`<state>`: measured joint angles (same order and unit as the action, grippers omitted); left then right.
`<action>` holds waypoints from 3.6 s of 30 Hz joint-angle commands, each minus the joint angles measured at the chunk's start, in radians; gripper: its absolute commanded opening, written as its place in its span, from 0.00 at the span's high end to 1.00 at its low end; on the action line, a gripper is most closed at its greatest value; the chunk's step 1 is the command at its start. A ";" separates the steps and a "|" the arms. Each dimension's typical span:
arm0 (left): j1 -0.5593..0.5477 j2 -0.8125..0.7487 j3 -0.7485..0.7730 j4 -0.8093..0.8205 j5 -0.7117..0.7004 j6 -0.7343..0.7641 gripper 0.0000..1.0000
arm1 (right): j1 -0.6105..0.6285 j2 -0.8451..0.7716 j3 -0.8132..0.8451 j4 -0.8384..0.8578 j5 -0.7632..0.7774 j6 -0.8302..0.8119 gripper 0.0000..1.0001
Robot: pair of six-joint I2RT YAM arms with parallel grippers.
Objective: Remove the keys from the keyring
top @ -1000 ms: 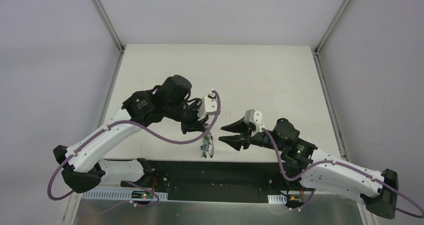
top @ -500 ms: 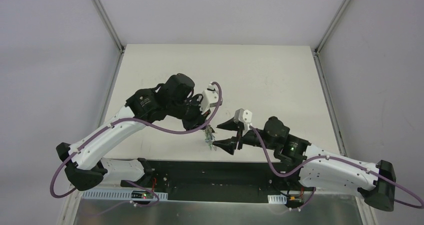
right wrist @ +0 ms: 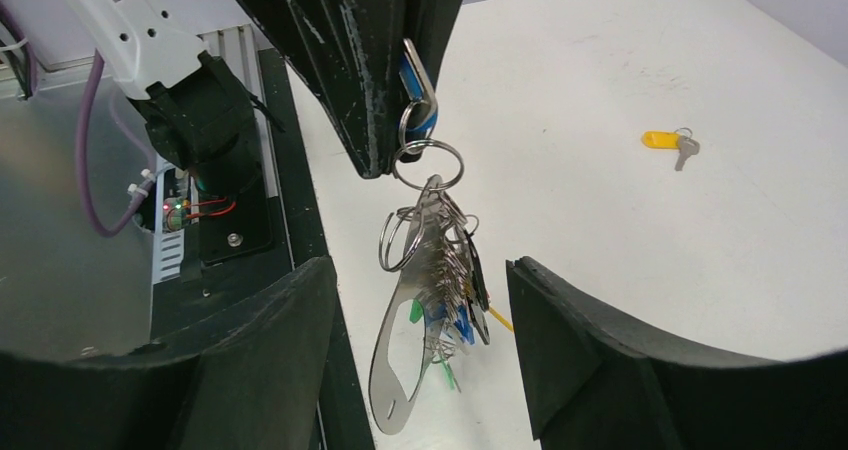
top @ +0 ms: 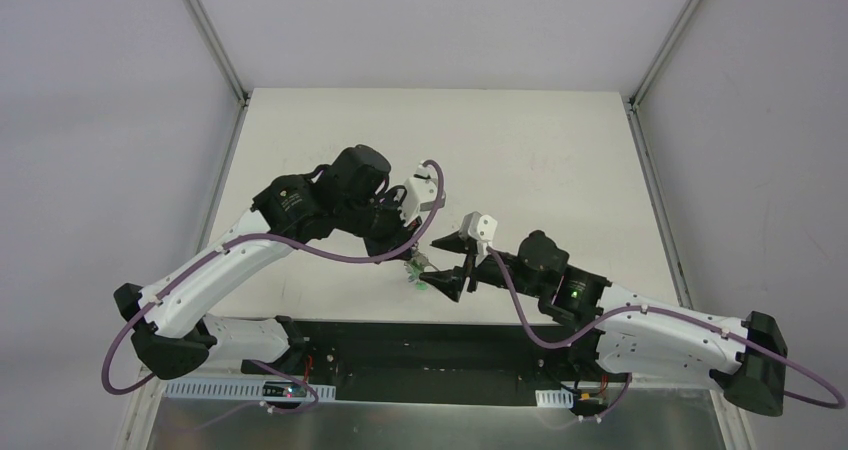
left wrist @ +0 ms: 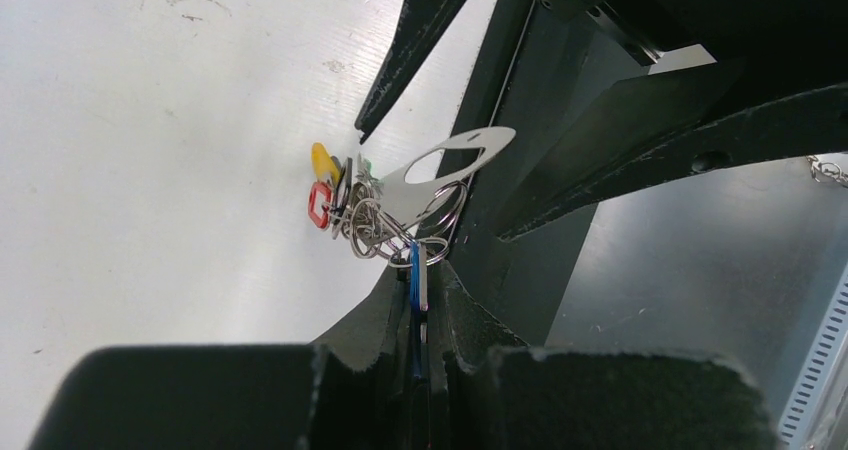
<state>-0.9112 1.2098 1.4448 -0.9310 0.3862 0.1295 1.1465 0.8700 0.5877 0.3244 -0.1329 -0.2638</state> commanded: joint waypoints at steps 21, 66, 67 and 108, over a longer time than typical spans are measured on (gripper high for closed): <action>-0.027 -0.112 -0.006 0.016 0.195 0.228 1.00 | -0.100 0.013 0.206 -0.064 -0.278 -0.091 0.47; -0.037 -0.106 -0.065 0.034 0.163 0.346 1.00 | -0.124 -0.008 0.093 0.219 -0.144 0.342 1.00; -0.036 -0.104 -0.068 0.036 0.165 0.346 1.00 | -0.125 -0.017 0.073 0.265 -0.131 0.366 1.00; -0.036 -0.089 -0.085 0.105 0.058 0.360 1.00 | -0.125 -0.056 -0.039 0.489 -0.287 0.729 1.00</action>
<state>-0.9436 1.1122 1.3262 -0.8234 0.4881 0.4648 1.0225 0.8253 0.5095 0.7120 -0.3630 0.4118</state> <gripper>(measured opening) 0.058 0.027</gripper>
